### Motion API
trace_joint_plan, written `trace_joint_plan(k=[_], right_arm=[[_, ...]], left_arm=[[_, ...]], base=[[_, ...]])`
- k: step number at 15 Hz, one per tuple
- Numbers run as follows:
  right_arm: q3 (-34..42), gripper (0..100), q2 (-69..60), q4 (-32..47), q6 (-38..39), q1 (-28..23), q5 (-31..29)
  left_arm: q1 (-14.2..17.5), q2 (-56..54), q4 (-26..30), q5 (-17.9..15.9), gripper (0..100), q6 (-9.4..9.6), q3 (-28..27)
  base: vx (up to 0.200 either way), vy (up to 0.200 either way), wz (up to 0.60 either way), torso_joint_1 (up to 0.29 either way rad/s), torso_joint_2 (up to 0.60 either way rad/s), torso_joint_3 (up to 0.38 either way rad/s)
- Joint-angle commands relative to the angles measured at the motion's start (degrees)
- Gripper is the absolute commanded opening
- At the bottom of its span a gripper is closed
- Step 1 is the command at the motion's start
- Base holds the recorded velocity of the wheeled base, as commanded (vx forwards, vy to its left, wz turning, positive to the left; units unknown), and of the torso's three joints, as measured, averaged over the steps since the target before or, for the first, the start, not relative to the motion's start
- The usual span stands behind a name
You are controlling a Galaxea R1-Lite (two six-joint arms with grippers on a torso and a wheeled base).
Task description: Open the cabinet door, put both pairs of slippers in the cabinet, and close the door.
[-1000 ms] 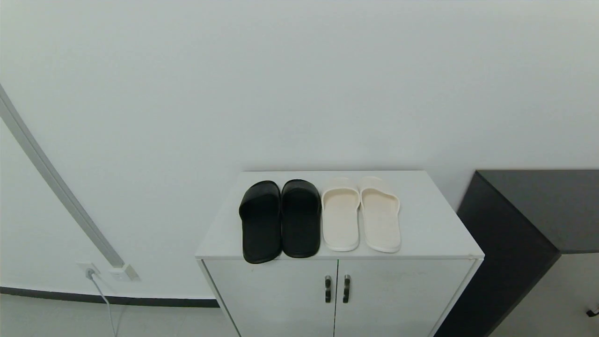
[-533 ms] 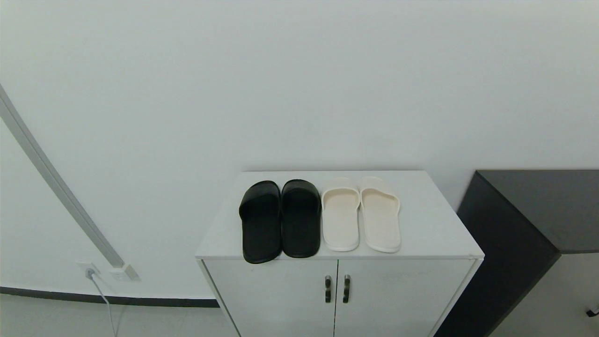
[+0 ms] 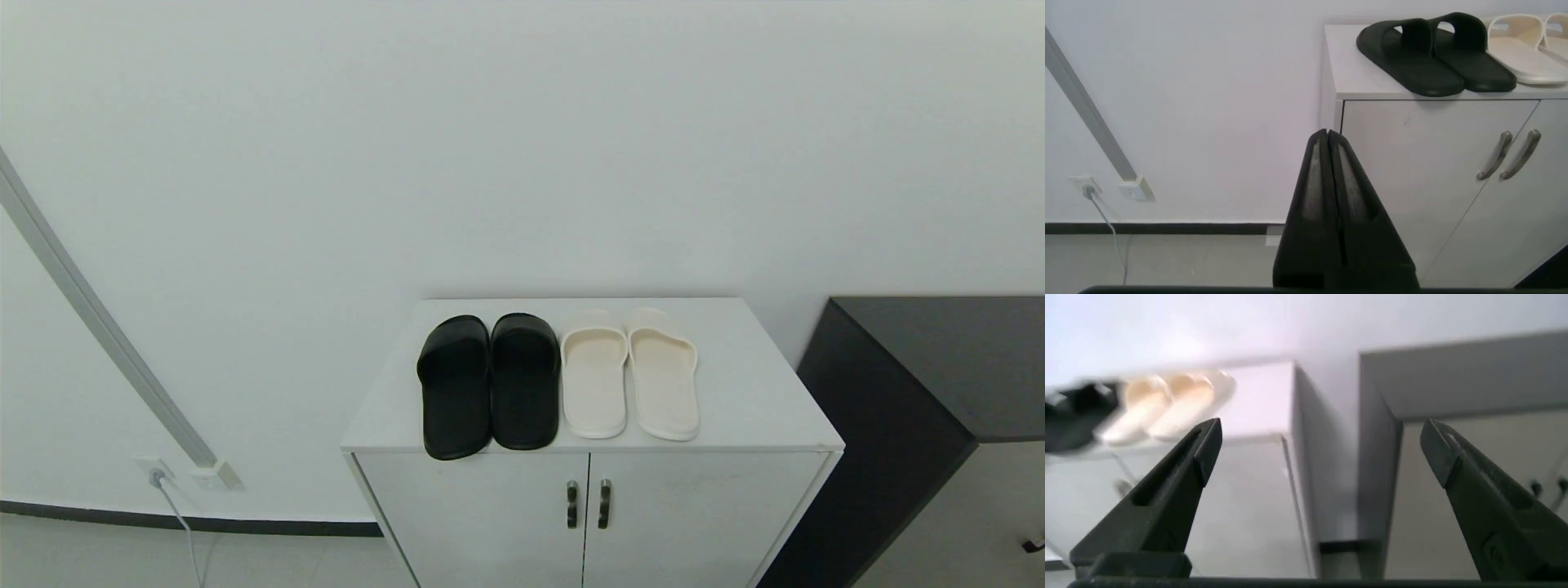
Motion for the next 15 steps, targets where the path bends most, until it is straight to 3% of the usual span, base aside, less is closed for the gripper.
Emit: trace_joint_plan(k=[1,5,9,11,12,14,15], right_arm=[[1.2,100,11.9,4.3,-2.4,1.6,2.6],[2.0,100,30.1,-5.7,-2.7,3.7,7.7],[-2.3,100,47.7,-14.4,1.4,14.0,7.2],[-5.2,100,55.3,-21.2,5.3,21.8,3.8],[-6.0,100,56.7,-21.4,5.9,23.8,1.9],[-12.4,100,64.4,-21.5,10.1,33.9,-6.1],[-13.5,100,65.5,-21.5,10.7,35.4,-7.1]], left_arm=[[0.0,0.1,0.0,0.0,0,-0.02,0.0],[0.0,0.1,0.0,0.0,0,0.42,0.1],[0.0,0.1,0.0,0.0,0,0.59,0.0],[0.0,0.1,0.0,0.0,0,0.51,0.0],[0.0,0.1,0.0,0.0,0,0.51,0.0],[0.0,0.1,0.0,0.0,0,0.51,0.1],[0.0,0.1,0.0,0.0,0,0.51,0.0]], base=[[0.0,0.0,0.0,0.0,0.0,0.0],[0.0,0.0,0.0,0.0,0.0,0.0],[0.0,0.0,0.0,0.0,0.0,0.0],[0.0,0.0,0.0,0.0,0.0,0.0],[0.0,0.0,0.0,0.0,0.0,0.0],[0.0,0.0,0.0,0.0,0.0,0.0],[0.0,0.0,0.0,0.0,0.0,0.0]])
